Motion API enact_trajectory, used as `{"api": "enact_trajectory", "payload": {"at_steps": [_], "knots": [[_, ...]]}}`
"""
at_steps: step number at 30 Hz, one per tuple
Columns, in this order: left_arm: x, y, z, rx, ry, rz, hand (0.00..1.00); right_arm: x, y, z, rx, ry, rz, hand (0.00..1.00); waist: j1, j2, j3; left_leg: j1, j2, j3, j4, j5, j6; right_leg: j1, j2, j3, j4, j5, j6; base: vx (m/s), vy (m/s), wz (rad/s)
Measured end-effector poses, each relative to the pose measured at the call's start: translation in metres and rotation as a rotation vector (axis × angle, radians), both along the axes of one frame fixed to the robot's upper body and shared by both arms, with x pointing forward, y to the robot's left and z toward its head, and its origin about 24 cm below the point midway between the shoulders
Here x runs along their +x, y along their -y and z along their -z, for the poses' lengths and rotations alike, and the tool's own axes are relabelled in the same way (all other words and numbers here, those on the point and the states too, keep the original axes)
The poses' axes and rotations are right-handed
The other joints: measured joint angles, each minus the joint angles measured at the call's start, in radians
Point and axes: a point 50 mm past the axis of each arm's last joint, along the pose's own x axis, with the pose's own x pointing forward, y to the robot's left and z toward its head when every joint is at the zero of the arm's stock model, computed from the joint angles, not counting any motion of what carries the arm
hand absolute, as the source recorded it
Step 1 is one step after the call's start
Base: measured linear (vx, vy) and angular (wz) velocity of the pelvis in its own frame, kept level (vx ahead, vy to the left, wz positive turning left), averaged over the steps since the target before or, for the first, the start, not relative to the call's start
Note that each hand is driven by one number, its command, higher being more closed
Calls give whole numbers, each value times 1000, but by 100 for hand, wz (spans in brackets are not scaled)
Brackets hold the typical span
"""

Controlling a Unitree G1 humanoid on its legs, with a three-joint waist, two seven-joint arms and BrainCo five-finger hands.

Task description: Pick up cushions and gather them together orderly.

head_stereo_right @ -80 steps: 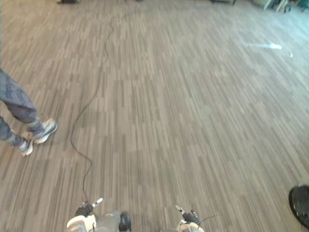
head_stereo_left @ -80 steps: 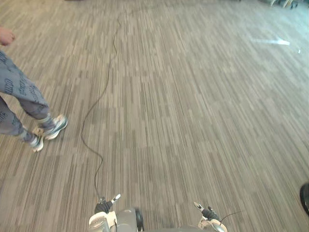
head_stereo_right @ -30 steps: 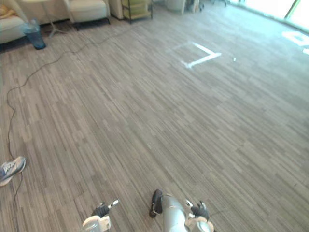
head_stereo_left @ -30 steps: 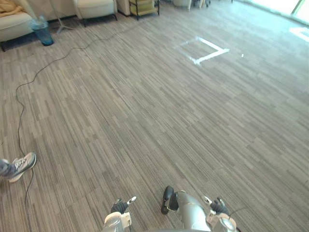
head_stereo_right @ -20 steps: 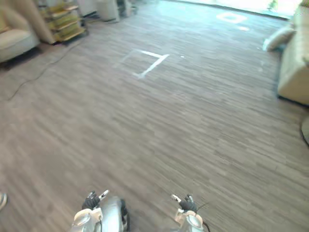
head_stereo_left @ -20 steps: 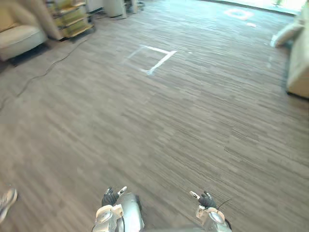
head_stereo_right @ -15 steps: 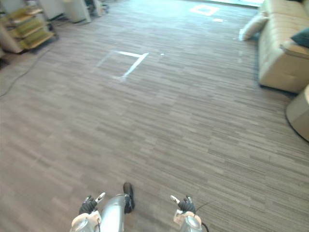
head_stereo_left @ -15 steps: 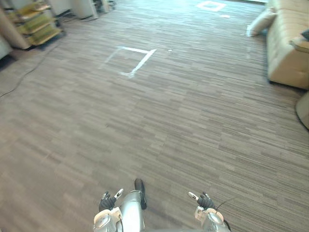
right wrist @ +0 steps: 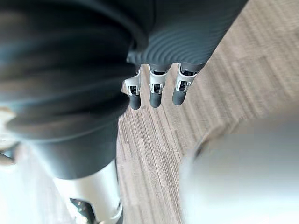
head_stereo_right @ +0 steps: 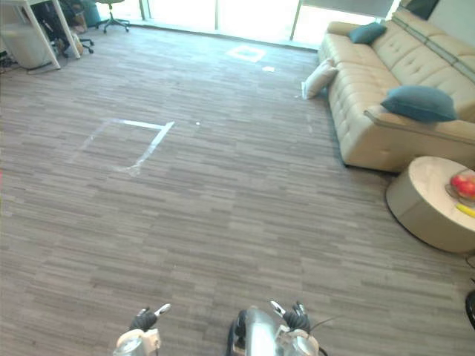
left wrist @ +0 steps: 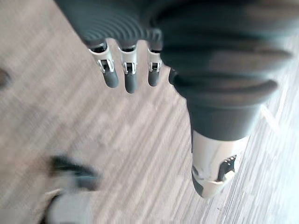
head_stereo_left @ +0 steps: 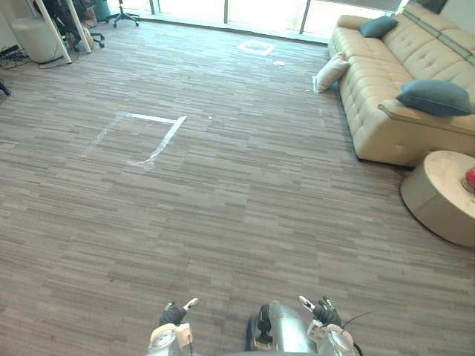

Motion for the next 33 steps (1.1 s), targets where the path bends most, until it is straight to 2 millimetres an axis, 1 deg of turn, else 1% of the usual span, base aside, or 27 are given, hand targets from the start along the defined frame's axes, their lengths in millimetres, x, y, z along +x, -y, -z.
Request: {"api": "enact_trajectory", "payload": {"at_steps": [1,2,3,4,6,7,9,11,12,13,14,15,16,17,18,19,20,21,22,23,24,25,29,30,31,32,33], "knots": [[0,3,0,-4,-2,12,0,5,2,-1,-9,7,-19,0,0,12,-4,-16,29,-19,65,16,-19,5,6,-14,32,-44,-6,917,-173,12],[2,5,0,-13,4,17,0,8,4,-3,-10,14,-16,0,1,26,5,-77,61,-65,237,65,0,24,15,-16,72,-105,-6,845,-223,2],[6,5,-1,-18,17,17,0,8,9,-4,-19,13,-13,0,1,54,20,-209,109,-159,539,254,52,94,40,-16,54,-161,-13,1117,-258,-16],[1,-1,-1,-16,10,-22,0,9,14,-5,-33,15,-15,0,12,86,35,-334,157,-215,810,295,38,194,87,-4,-8,-180,-28,777,-169,-30],[0,-8,-2,-2,21,-61,0,10,11,-4,-25,7,-20,0,23,82,50,-423,180,-230,980,271,12,306,116,25,-79,-189,-35,691,-98,-52],[1,-21,-6,36,44,-72,0,10,-1,-2,6,4,-21,0,37,44,64,-540,172,-213,1052,229,-6,466,116,69,-191,-193,-36,858,-115,-55],[1,-26,-8,54,60,-74,0,13,-10,-1,26,10,-35,0,46,20,55,-645,167,-170,1013,206,3,552,114,107,-280,-214,-20,628,-63,-53],[1,-27,-9,57,66,-76,0,14,-17,-1,42,12,-46,0,59,24,54,-746,158,-109,845,164,16,648,113,149,-349,-232,-10,607,27,-59],[0,-28,-10,61,74,-81,0,15,-23,-1,55,10,-56,0,71,25,54,-795,128,-47,606,156,17,724,101,184,-394,-256,1,660,90,-45],[0,-28,-10,61,78,-82,0,15,-23,0,57,10,-56,0,76,24,54,-803,118,-35,543,160,12,738,96,193,-400,-266,4,826,161,-60],[1,-27,-12,61,93,-88,0,15,-25,-1,57,10,-64,0,85,19,50,-823,83,-23,374,189,-8,767,80,218,-406,-294,22,875,259,-80],[1,-27,-13,63,113,-97,0,15,-27,0,58,7,-71,0,91,16,44,-841,42,-8,185,247,1,815,61,264,-420,-330,58,729,227,-85],[1,-27,-14,61,117,-103,0,14,-28,1,59,1,-73,0,94,13,43,-843,36,-16,182,288,28,825,54,275,-416,-335,68,774,280,-104],[0,-29,-14,68,113,-94,0,9,-31,3,62,-21,-84,0,108,-12,22,-829,16,-16,206,375,78,828,26,305,-381,-349,93,659,257,-77],[0,-38,-14,91,108,-83,0,4,-41,6,89,-38,-79,0,110,-49,3,-814,-17,-9,238,363,118,807,-19,323,-288,-350,101,827,312,-69],[1,-43,-15,108,107,-74,0,0,-40,8,91,-50,-82,0,105,-82,1,-790,-38,4,261,310,125,762,-48,334,-154,-328,136,837,323,-27],[0,-47,-16,125,104,-63,0,-6,-37,10,92,-66,-55,0,105,-106,2,-751,-56,12,286,255,124,693,-64,343,53,-247,193,829,330,4],[0,-50,-15,134,93,-59,0,-17,-33,12,89,-92,-25,0,99,-122,5,-688,-79,11,304,188,116,589,-76,349,325,-80,292,807,326,11],[1,-51,-15,135,90,-56,0,-19,-31,13,87,-94,-17,0,99,-121,10,-650,-89,7,306,158,112,535,-82,343,447,-51,333,756,265,17],[-1,-50,-12,133,62,-47,0,-20,-28,12,81,-90,-9,0,89,-115,14,-577,-99,-2,296,120,111,466,-93,314,582,-57,331,715,189,10],[-5,-47,-9,128,31,-25,0,-21,-22,11,52,-79,-15,0,71,-100,14,-461,-101,-10,243,78,108,374,-97,270,670,-97,298,828,176,6],[-5,-45,-8,126,26,-16,0,-22,-19,11,38,-81,-24,0,71,-94,14,-421,-101,-10,212,69,106,338,-96,253,674,-115,281,657,109,1],[-1,-32,-5,107,12,52,0,-17,-8,4,-5,-30,-12,0,43,-67,9,-198,-83,-46,51,30,60,90,-81,98,396,-194,193,667,31,30],[-1,-28,-4,101,9,66,0,-15,-6,3,-13,-22,-15,0,32,-64,10,-149,-81,-54,13,27,61,66,-81,58,250,-187,177,939,-118,56],[0,-19,-3,85,7,81,0,-7,-7,0,-13,-2,-21,0,17,-57,9,-78,-78,-65,-38,24,61,62,-66,31,-34,-121,139,789,-113,60],[0,-17,-3,80,8,80,0,-7,-7,0,-13,-2,-21,0,16,-57,10,-63,-79,-68,-47,22,58,63,-61,34,-82,-105,130,832,-157,67],[-1,-12,-2,68,8,78,0,-9,-5,1,-15,-6,-19,0,9,-47,13,-23,-70,-85,-58,15,55,68,-45,52,-104,-3,96,833,-166,51]]}}
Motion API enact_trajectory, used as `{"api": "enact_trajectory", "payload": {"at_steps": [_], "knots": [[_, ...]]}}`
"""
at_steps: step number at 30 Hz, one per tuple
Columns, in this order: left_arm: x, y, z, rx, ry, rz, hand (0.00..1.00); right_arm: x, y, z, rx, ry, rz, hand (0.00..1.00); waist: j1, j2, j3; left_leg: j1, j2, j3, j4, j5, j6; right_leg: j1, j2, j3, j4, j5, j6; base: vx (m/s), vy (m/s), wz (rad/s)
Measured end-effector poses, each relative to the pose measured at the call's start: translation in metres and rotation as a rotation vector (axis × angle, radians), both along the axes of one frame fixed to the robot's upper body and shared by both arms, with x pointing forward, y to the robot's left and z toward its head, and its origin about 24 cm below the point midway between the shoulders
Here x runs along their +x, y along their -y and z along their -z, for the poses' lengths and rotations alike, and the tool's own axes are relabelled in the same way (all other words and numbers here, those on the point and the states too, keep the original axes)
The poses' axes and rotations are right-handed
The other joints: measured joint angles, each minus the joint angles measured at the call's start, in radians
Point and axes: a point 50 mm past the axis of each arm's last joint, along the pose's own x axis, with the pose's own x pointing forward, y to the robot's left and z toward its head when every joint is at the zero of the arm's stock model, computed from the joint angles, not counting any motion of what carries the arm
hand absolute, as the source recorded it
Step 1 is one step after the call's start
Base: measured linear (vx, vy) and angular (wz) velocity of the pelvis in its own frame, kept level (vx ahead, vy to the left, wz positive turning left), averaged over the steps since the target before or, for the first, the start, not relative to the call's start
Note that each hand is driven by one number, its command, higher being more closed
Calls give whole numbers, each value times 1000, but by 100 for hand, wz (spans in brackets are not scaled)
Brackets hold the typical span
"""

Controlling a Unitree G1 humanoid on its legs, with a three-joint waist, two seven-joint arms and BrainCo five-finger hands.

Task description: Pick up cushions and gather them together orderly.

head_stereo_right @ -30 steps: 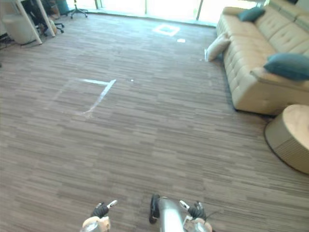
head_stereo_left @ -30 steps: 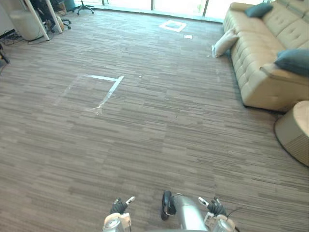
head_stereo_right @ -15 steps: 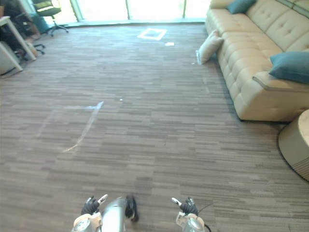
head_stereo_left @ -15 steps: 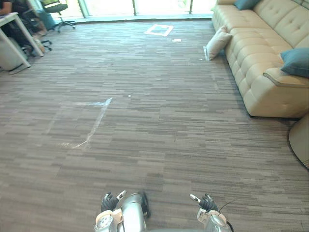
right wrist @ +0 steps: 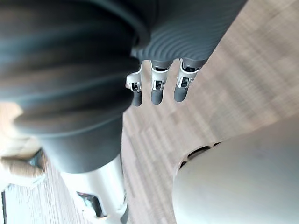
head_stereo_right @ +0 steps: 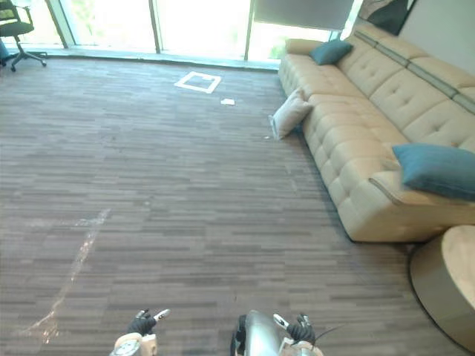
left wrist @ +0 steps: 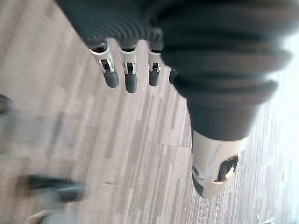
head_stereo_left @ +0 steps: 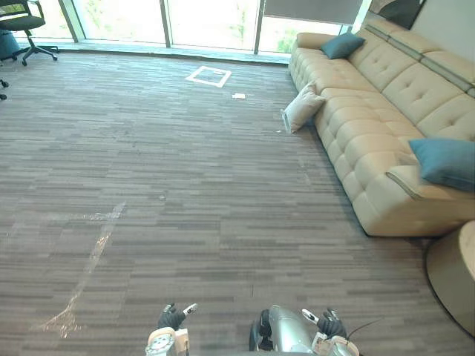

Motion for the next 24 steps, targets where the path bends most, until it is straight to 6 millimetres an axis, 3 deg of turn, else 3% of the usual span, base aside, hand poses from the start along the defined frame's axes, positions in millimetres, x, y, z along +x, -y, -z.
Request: {"api": "enact_trajectory", "payload": {"at_steps": [1,3,4,5,6,7,9,11,12,15,17,18,19,20,21,22,23,24], "knots": [[-4,11,3,-36,-15,-12,0,9,8,-3,-33,8,-43,0,6,57,-13,22,58,-46,37,28,-31,7,15,-18,102,-47,-56,979,-222,48],[0,19,2,-45,-6,13,0,12,10,-4,-39,12,-52,0,1,66,-7,0,67,-94,127,92,-50,8,-7,-22,194,-115,-55,749,-255,53],[1,20,2,-46,-5,23,0,15,13,-6,-52,17,-61,0,-16,95,-9,-140,102,-164,440,227,-58,79,9,-40,178,-178,-51,704,-306,55],[1,19,2,-45,-6,14,0,15,13,-6,-52,15,-62,0,-16,99,-11,-175,109,-174,499,265,-59,98,16,-39,159,-191,-51,703,-284,21],[-2,13,2,-38,-6,-23,0,17,15,-7,-57,15,-66,0,3,113,-3,-294,145,-204,732,380,-81,161,51,-20,93,-218,-57,659,-169,-49],[-3,7,1,-32,2,-62,0,21,14,-8,-58,21,-67,0,23,135,16,-399,190,-203,972,359,-83,244,96,2,40,-230,-77,644,-126,-71],[-9,-5,-1,2,6,-87,0,22,6,-4,-36,-1,-76,0,32,111,38,-538,212,-185,1165,280,-77,396,118,31,-47,-252,-91,613,-105,-59],[-4,-13,-5,21,42,-98,0,18,-4,-1,-10,-15,-73,0,59,78,36,-657,222,-107,1115,224,-64,526,116,75,-160,-259,-86,552,-95,-55],[-1,-14,-8,26,62,-98,0,18,-7,-1,-3,-16,-78,0,66,76,35,-708,229,-55,1025,203,-56,578,116,94,-210,-262,-80,524,-51,-62],[2,-16,-12,35,99,-103,0,19,-12,0,3,-25,-102,0,77,73,35,-783,191,75,622,172,-46,695,91,157,-294,-292,-58,671,92,-62],[3,-14,-12,30,106,-109,0,21,-14,-1,1,-20,-111,0,81,68,35,-797,134,120,347,226,-61,755,61,196,-335,-317,-30,748,227,-74],[2,-13,-11,24,102,-116,0,19,-14,0,1,-30,-110,0,81,75,32,-797,119,114,255,293,-21,781,59,223,-334,-321,-25,710,273,-76],[2,-13,-11,22,101,-120,0,14,-19,4,11,-56,-117,0,91,56,22,-783,98,96,260,381,26,795,39,249,-319,-321,-25,743,312,-65],[3,-23,-13,49,106,-111,0,10,-27,6,25,-72,-123,0,101,13,2,-774,67,104,291,349,44,780,-7,270,-258,-318,-19,924,395,-49],[5,-27,-14,59,110,-111,0,8,-31,7,39,-76,-114,0,100,-14,-4,-773,58,104,357,282,71,751,-29,284,-170,-287,30,921,409,-23],[4,-30,-14,69,106,-108,0,3,-34,9,50,-93,-112,0,103,-37,-4,-730,43,106,430,187,75,718,-38,311,22,-205,90,768,345,-4],[4,-31,-14,73,102,-106,0,2,-33,9,49,-94,-107,0,103,-44,-2,-705,34,106,436,158,70,690,-39,320,109,-164,133,730,320,6],[4,-32,-13,82,91,-96,0,0,-30,10,42,-98,-102,0,96,-48,6,-647,16,102,438,106,57,599,-42,327,340,-25,261,681,264,5]]}}
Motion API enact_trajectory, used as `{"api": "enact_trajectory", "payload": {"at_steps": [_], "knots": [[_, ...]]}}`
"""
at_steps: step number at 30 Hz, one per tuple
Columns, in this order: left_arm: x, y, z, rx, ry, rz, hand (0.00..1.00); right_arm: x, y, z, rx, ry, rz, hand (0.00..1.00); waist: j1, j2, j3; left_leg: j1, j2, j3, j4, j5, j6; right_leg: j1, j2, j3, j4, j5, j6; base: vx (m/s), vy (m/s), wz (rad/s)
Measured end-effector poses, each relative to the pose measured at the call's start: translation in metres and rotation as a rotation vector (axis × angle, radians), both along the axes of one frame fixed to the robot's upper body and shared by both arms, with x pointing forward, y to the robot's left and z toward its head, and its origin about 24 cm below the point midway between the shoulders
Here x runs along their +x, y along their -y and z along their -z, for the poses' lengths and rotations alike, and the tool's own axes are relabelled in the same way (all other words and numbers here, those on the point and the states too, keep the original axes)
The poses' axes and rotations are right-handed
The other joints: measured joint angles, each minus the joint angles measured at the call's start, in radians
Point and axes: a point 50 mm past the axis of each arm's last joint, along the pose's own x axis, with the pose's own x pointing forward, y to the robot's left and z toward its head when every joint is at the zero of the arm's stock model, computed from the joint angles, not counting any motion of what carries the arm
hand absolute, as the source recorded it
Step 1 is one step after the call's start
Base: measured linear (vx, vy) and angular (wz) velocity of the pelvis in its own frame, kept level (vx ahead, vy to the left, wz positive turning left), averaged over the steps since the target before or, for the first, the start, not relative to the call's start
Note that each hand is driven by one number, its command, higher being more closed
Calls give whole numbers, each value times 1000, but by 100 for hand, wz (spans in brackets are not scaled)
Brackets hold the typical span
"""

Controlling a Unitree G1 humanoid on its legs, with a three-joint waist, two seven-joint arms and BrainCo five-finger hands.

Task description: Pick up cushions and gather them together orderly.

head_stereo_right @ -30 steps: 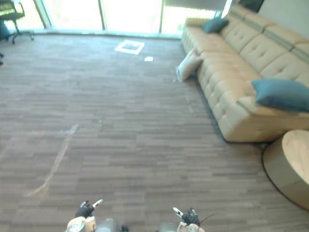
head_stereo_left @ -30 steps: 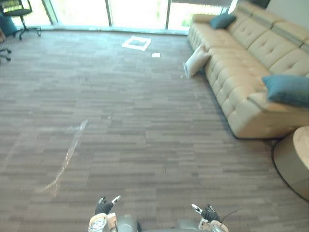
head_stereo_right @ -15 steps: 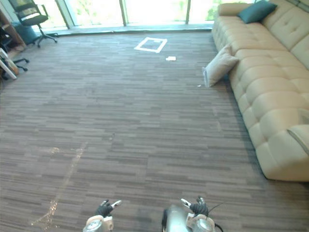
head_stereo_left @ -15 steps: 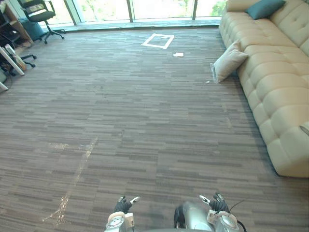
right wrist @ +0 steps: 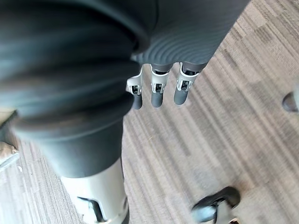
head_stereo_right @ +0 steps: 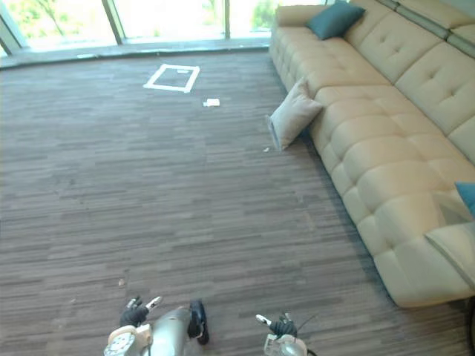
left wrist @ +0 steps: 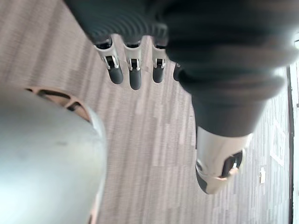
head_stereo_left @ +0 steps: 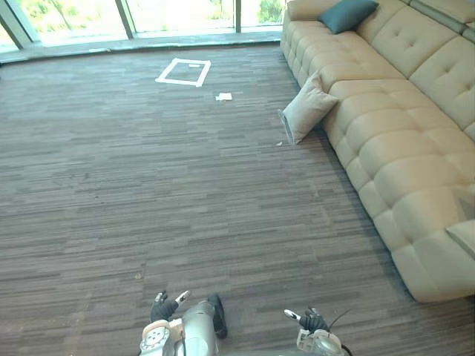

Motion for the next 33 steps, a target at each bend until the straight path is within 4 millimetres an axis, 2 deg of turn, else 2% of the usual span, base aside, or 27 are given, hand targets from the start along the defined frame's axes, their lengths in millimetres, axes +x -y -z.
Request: {"api": "enact_trajectory", "payload": {"at_steps": [1,3,4,6,7,8,9,10,11,12,13,14,15,16,17,18,19,20,22,24,26,27,29,30,31,32,33], "knots": [[-1,0,3,9,-35,24,0,4,5,-3,-22,26,-5,0,-10,3,4,96,-18,-3,-18,-53,-17,-138,-6,-31,262,-9,12,658,239,4],[-3,3,6,10,-59,44,0,6,9,-4,-42,41,-23,0,-22,10,3,189,-23,1,-62,-79,-24,-238,-3,-70,353,-62,-20,577,156,-1],[-4,5,7,13,-75,73,0,8,11,-6,-54,58,-24,0,-29,22,0,270,-25,2,-130,-96,-30,-340,6,-119,365,-116,-78,623,125,-3],[-5,12,10,7,-97,115,0,13,18,-11,-75,94,-8,0,-43,40,2,400,-25,-8,-236,-103,-54,-495,19,-219,251,-176,-128,703,90,20],[-3,16,10,1,-101,141,0,12,25,-12,-90,90,-1,0,-57,43,3,488,-29,-18,-306,-102,-57,-552,11,-309,51,-186,-168,673,39,42],[-2,18,11,1,-103,149,0,11,26,-11,-93,86,-2,0,-61,44,4,503,-29,-23,-317,-102,-57,-559,9,-326,0,-179,-181,697,-20,62],[-1,22,11,-5,-105,168,0,10,29,-11,-94,83,12,0,-72,47,5,553,-30,-32,-350,-102,-57,-585,10,-363,-149,-149,-220,937,-99,77],[-2,29,12,-15,-108,185,0,15,31,-14,-104,99,1,0,-93,51,7,623,-33,-49,-397,-109,-67,-605,23,-371,-347,-69,-249,969,-127,79],[-2,30,12,-16,-108,188,0,15,31,-14,-106,100,-3,0,-95,52,7,638,-34,-60,-400,-112,-73,-608,28,-366,-363,-39,-258,849,-124,71],[-3,34,13,-24,-112,190,0,13,32,-14,-112,92,-16,0,-103,60,2,666,-29,-87,-397,-117,-80,-611,46,-335,-329,58,-307,522,-95,34],[-5,40,14,-44,-116,183,0,18,34,-15,-119,102,-29,0,-105,86,-7,681,7,-109,-372,-111,-88,-620,63,-330,-257,33,-336,683,-139,31],[-8,46,16,-66,-123,176,0,21,37,-17,-131,109,-38,0,-97,122,-12,658,42,-128,-281,-73,-132,-615,70,-354,-194,-32,-338,822,-219,16],[-5,50,15,-79,-112,175,0,25,40,-19,-141,117,-44,0,-98,142,-9,596,69,-159,-120,-15,-129,-590,82,-359,-174,-86,-340,951,-294,7],[-2,50,14,-86,-101,154,0,27,43,-20,-146,115,-48,0,-98,163,-4,524,97,-189,54,80,-123,-551,99,-351,-191,-111,-346,912,-263,-14],[-6,47,15,-92,-107,132,0,28,46,-20,-153,114,-45,0,-95,187,7,402,142,-237,324,173,-125,-470,145,-343,-255,-129,-357,747,-172,-46],[-7,42,15,-89,-104,97,0,30,44,-20,-147,108,-42,0,-88,195,22,323,177,-236,518,162,-127,-374,182,-320,-319,-135,-367,739,-109,-68],[-10,36,15,-78,-104,74,0,29,38,-18,-129,101,-40,0,-80,180,36,276,185,-231,624,141,-133,-290,192,-299,-366,-140,-374,704,-113,-82],[-13,27,13,-59,-91,56,0,27,29,-14,-105,87,-50,0,-65,147,44,193,185,-213,687,114,-133,-185,195,-268,-441,-145,-381,785,-143,-74],[-8,20,8,-35,-56,50,0,25,19,-12,-80,81,-61,0,-48,123,32,55,195,-165,636,89,-115,-76,197,-227,-552,-145,-380,584,-96,-63],[-3,18,4,-35,-17,37,0,24,13,-11,-63,75,-61,0,-32,124,33,-75,185,-102,416,44,-95,22,196,-180,-635,-153,-367,635,13,-63],[0,20,1,-33,7,36,0,23,11,-11,-56,69,-61,0,-22,120,34,-115,135,-78,128,46,-104,86,174,-145,-660,-186,-343,609,106,-58],[0,22,2,-36,7,33,0,23,10,-10,-55,67,-59,0,-22,119,34,-113,89,-82,-72,81,-109,131,161,-120,-677,-206,-315,515,143,-59],[0,23,2,-35,4,33,0,21,8,-10,-52,64,-61,0,-19,125,27,-117,68,-83,-239,127,-91,171,156,-93,-679,-238,-270,696,258,-83],[1,22,1,-35,8,41,0,16,6,-7,-46,48,-58,0,-6,115,11,-115,57,-94,-215,231,-37,187,144,-56,-661,-254,-258,886,380,-97],[0,16,1,-10,-4,63,0,11,-1,-5,-29,35,-59,0,-5,79,-17,-109,27,-97,-211,277,-1,167,112,-32,-608,-254,-257,756,350,-80],[0,10,1,10,-10,77,0,6,-6,-3,-17,18,-61,0,-6,42,-33,-101,10,-80,-206,255,4,138,81,-20,-547,-253,-255,733,346,-42],[0,5,1,26,-18,85,0,1,-6,-1,-12,1,-57,0,-7,8,-42,-82,-18,-64,-182,208,12,83,53,-5,-404,-230,-224,701,350,-22]]}}
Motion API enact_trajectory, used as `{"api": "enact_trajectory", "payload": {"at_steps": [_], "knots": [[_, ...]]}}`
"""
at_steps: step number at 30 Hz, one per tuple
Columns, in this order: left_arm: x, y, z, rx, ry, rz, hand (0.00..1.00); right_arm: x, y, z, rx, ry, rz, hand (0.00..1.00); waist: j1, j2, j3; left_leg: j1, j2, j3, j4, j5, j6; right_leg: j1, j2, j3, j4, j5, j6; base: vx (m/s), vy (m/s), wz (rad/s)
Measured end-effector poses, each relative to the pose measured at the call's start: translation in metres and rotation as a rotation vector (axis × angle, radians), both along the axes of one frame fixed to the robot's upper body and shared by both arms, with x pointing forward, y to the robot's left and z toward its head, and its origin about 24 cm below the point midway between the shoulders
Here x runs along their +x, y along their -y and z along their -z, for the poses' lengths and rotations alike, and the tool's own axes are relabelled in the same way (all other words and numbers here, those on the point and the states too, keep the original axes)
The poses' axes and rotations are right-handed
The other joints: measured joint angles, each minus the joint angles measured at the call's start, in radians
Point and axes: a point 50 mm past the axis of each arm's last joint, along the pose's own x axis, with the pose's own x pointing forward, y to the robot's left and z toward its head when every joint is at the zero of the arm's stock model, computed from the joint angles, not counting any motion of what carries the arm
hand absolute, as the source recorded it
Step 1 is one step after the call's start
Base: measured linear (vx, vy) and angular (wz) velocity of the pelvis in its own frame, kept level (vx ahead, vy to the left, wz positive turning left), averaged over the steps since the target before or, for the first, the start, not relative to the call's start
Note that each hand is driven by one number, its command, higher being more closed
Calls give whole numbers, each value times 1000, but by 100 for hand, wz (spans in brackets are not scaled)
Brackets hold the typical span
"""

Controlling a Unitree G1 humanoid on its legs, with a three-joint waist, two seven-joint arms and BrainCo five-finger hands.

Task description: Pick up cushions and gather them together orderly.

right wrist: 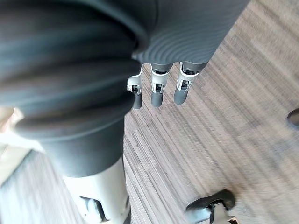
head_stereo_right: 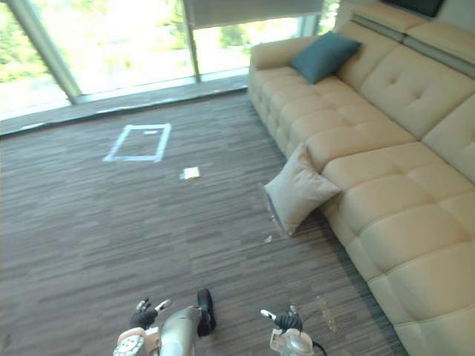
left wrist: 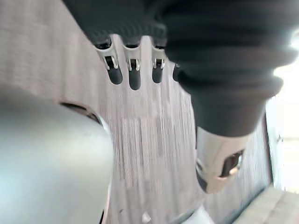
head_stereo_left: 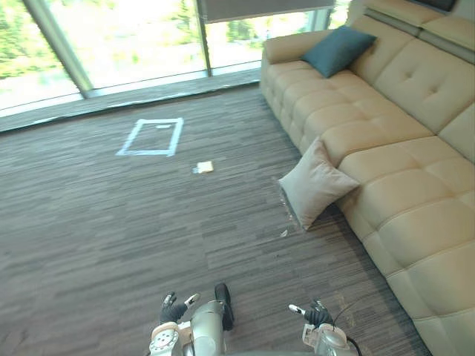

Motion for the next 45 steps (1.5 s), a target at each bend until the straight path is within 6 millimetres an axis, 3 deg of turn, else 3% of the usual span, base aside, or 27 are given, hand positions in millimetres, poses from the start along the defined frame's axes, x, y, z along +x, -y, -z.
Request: {"api": "enact_trajectory", "payload": {"at_steps": [1,3,4,6,9,11,13,14,15,16,17,18,19,20,23,26,27,30,32,33,34,35,36,38,41,43,45], "knots": [[0,-1,0,5,-7,3,0,-4,3,1,-7,-11,19,0,-1,-12,1,32,-14,12,28,-52,8,-56,-14,5,176,58,55,818,397,-16],[1,-2,3,9,-38,3,0,-4,9,0,-25,3,21,0,-11,-7,18,132,-37,17,49,-145,0,-195,-28,7,539,146,158,703,336,-24],[-2,-1,6,11,-66,14,0,0,14,-2,-41,18,16,0,-21,1,23,202,-36,36,37,-174,-7,-269,-40,-26,673,139,150,499,223,-38],[-2,5,8,14,-81,54,0,5,16,-5,-51,49,15,0,-27,21,25,324,-32,56,-29,-212,-21,-406,-50,-108,755,103,114,423,168,-35],[-2,10,9,10,-96,88,0,10,21,-9,-66,78,24,0,-43,32,26,463,-16,77,-126,-222,-45,-553,-52,-264,585,33,72,399,82,-13],[-4,13,11,4,-106,108,0,12,23,-10,-72,82,22,0,-58,40,28,545,-13,92,-189,-227,-71,-593,-51,-354,409,38,52,476,13,-3],[-5,17,12,3,-114,134,0,15,26,-11,-80,90,16,0,-74,43,29,600,-16,97,-236,-242,-100,-605,-34,-401,214,91,3,608,-46,-3],[-6,18,12,7,-117,150,0,13,25,-10,-84,79,7,0,-74,41,28,630,-28,95,-252,-257,-126,-603,-17,-387,96,185,-38,559,-85,-4],[-6,17,12,12,-120,159,0,10,25,-9,-88,69,-1,0,-76,30,32,658,-43,83,-252,-270,-146,-601,-14,-351,67,262,-121,604,-122,-12],[-5,25,14,-7,-124,168,0,14,33,-11,-116,75,-15,0,-77,60,45,684,-18,82,-249,-277,-156,-592,1,-357,106,234,-118,588,-158,2],[-6,33,15,-22,-126,177,0,12,38,-11,-125,70,-3,0,-79,89,34,660,9,66,-202,-273,-162,-592,15,-362,113,180,-122,554,-182,6],[-4,38,14,-34,-117,175,0,13,40,-11,-129,74,4,0,-92,100,36,632,35,55,-118,-273,-161,-585,24,-371,117,155,-126,502,-226,25],[-1,37,13,-40,-107,166,0,14,42,-12,-131,75,10,0,-96,110,43,573,78,34,33,-273,-160,-555,36,-384,98,139,-125,472,-254,21],[1,37,12,-51,-93,147,0,13,44,-12,-136,72,15,0,-97,123,49,476,146,-7,277,-246,-136,-494,70,-386,52,127,-133,539,-270,2],[4,33,9,-48,-70,134,0,11,42,-10,-130,53,6,0,-86,114,65,334,237,-42,599,-251,-145,-354,131,-344,-15,84,-151,406,-169,-44],[7,31,6,-41,-45,130,0,10,39,-8,-123,40,-10,0,-73,104,64,203,239,-35,560,-264,-147,-264,144,-267,-59,61,-138,372,-76,-89],[9,31,5,-42,-35,125,0,10,39,-8,-121,39,-9,0,-67,103,65,159,213,-50,472,-272,-134,-232,146,-221,-77,52,-125,343,50,-100],[12,32,3,-46,-12,112,0,9,38,-7,-118,28,-1,0,-52,102,65,105,120,-189,200,-262,-146,-177,137,-99,-104,28,-86,381,158,-116],[13,32,3,-44,-4,113,0,7,38,-6,-118,14,-1,0,-47,99,61,86,86,-269,115,-238,-148,-163,136,-39,-103,10,-62,495,330,-120],[13,32,3,-44,-7,113,0,4,38,-5,-120,7,0,0,-45,100,59,91,75,-293,54,-177,-115,-147,138,16,-90,-19,-30,400,283,-100],[13,32,4,-45,-11,112,0,2,38,-4,-121,3,1,0,-45,103,57,94,76,-293,44,-126,-104,-142,142,41,-82,-32,-21,606,446,-135],[12,25,4,-28,-17,112,0,-2,30,-2,-100,-11,-5,0,-40,77,41,109,66,-253,67,-109,-143,-142,122,101,-45,-63,2,458,354,-109],[12,21,4,-15,-26,117,0,-6,25,0,-84,-19,-5,0,-43,40,20,118,51,-203,61,-129,-124,-177,92,131,-3,-64,9,458,354,-105],[12,17,4,-3,-31,119,0,-8,16,1,-59,-24,-2,0,-39,23,15,144,38,-141,61,-143,-99,-220,71,154,78,-49,36,302,278,-80],[8,16,7,-3,-55,115,0,-7,18,0,-65,-18,-7,0,-37,27,18,241,40,-74,14,-163,-66,-273,53,115,236,-27,49,199,213,-73],[4,17,9,-6,-76,110,0,-5,21,-1,-83,-9,-21,0,-32,38,20,338,57,-10,-61,-163,-66,-316,7,-46,301,-42,35,80,114,-78],[3,17,9,-5,-78,109,0,-3,23,-2,-91,0,-26,0,-32,40,20,388,76,60,-132,-166,-77,-343,-59,-269,248,-43,31,17,56,-70]]}}
